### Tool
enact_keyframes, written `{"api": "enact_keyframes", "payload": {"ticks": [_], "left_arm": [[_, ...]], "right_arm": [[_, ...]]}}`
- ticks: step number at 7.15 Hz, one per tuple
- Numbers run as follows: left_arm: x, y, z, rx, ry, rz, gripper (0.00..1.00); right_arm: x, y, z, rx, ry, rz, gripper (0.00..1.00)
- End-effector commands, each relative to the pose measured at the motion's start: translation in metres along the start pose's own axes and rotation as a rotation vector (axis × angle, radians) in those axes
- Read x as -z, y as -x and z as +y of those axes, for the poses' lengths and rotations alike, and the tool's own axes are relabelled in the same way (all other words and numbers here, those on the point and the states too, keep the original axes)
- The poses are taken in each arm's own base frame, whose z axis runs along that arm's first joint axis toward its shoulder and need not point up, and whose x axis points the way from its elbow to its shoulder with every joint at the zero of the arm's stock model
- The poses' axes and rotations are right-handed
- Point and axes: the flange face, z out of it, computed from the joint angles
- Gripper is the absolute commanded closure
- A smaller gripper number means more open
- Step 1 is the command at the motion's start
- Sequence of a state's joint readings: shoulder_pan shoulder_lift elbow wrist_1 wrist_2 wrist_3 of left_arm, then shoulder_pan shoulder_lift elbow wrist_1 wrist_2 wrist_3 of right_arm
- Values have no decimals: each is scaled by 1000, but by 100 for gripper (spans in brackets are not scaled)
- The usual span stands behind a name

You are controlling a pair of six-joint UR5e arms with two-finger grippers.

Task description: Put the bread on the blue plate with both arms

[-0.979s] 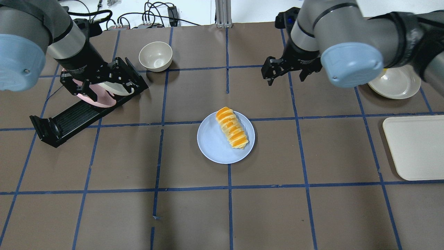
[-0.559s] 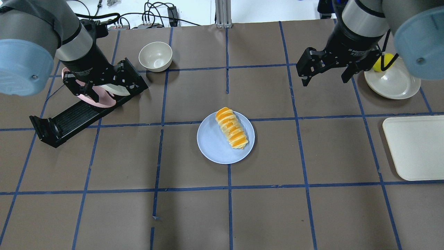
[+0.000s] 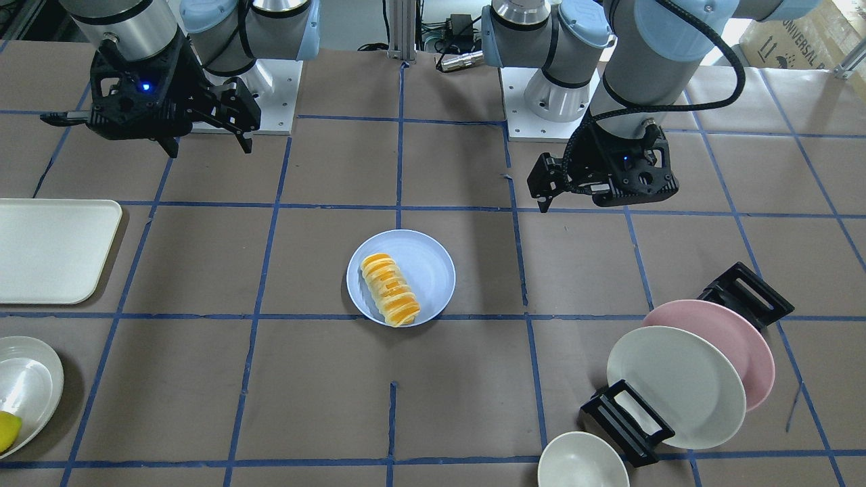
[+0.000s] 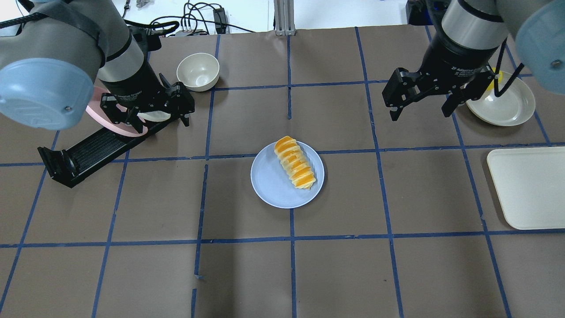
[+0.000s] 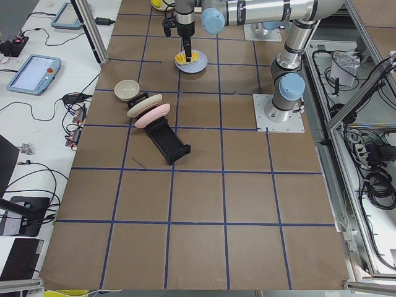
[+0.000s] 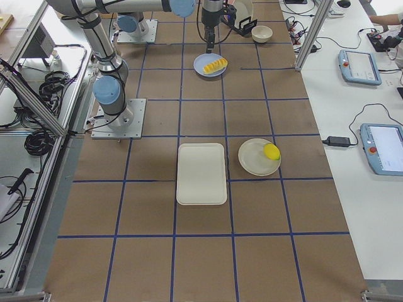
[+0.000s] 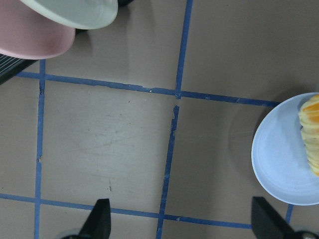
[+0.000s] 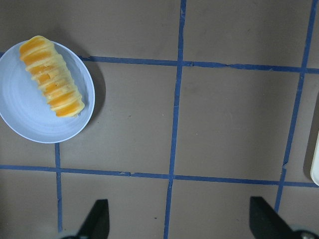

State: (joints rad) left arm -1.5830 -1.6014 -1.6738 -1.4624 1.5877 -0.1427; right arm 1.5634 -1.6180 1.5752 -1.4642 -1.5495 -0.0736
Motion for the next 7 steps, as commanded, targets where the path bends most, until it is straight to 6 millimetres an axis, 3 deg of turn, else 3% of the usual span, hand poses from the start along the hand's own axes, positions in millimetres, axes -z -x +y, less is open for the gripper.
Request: {"api": "enact_keyframes", "payload": {"ticks": [1, 7], "left_arm": [[-1, 0, -1, 0, 1, 1, 0], [-14, 2, 1, 4, 26, 0, 0]], "right_arm": [[2, 1, 2, 3, 4, 7, 0], [0, 1, 2, 4, 8, 9, 0]]}}
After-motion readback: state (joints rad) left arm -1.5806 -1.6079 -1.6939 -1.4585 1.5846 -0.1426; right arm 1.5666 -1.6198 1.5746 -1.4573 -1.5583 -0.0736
